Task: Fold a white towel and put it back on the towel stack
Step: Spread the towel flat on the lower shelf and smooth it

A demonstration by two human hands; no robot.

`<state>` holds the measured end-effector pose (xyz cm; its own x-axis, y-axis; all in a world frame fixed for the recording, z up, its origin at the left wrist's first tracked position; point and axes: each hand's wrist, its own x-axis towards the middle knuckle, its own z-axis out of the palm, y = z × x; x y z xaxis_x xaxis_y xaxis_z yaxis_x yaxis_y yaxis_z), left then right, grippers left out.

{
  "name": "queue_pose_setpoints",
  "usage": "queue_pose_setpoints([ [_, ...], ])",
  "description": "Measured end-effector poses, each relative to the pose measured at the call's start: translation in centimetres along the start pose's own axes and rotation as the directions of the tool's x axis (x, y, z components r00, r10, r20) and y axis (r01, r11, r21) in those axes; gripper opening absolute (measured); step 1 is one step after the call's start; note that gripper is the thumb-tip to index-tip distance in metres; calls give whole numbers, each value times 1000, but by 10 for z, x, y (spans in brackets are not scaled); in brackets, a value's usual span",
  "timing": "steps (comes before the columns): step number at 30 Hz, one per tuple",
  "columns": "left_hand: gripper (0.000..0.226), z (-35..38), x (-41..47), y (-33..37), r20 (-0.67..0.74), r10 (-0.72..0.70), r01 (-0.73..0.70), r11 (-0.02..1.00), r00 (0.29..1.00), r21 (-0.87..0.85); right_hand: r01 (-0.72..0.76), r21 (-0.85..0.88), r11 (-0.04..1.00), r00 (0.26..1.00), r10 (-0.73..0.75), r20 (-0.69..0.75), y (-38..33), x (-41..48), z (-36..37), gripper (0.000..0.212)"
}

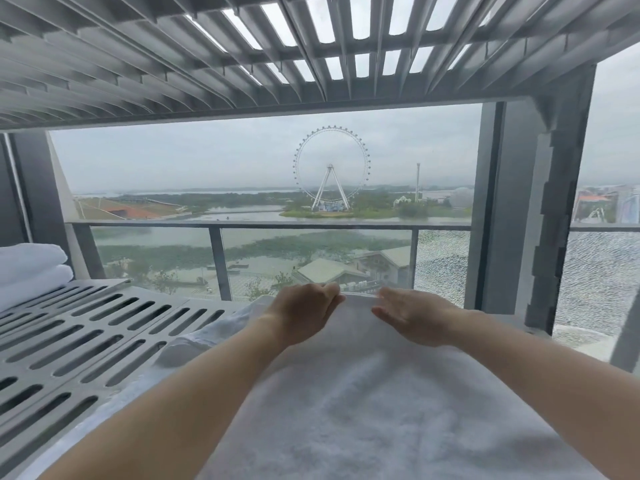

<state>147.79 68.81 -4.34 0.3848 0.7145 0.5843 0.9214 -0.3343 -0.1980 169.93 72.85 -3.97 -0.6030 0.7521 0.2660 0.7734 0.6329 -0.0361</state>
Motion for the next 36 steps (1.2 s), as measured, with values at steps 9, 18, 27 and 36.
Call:
queue_pose_setpoints([
  [9,37,-34,-29,-19,56,23,-22,1000,998,-12,209,-329,921,863,-332,-382,-22,-15,-12,34],
  [18,34,-58,-97,-33,108,62,-82,978,992,193,68,-364,929,886,-224,-407,-12,-45,-3,45],
  [27,34,-48,-114,-37,20,-126,125,991,992,47,-71,-207,976,957,8,-291,-52,-23,21,40],
  [36,27,-56,-98,-56,90,-85,94,991,992,-100,74,-182,980,920,-137,-366,-80,-14,15,33],
])
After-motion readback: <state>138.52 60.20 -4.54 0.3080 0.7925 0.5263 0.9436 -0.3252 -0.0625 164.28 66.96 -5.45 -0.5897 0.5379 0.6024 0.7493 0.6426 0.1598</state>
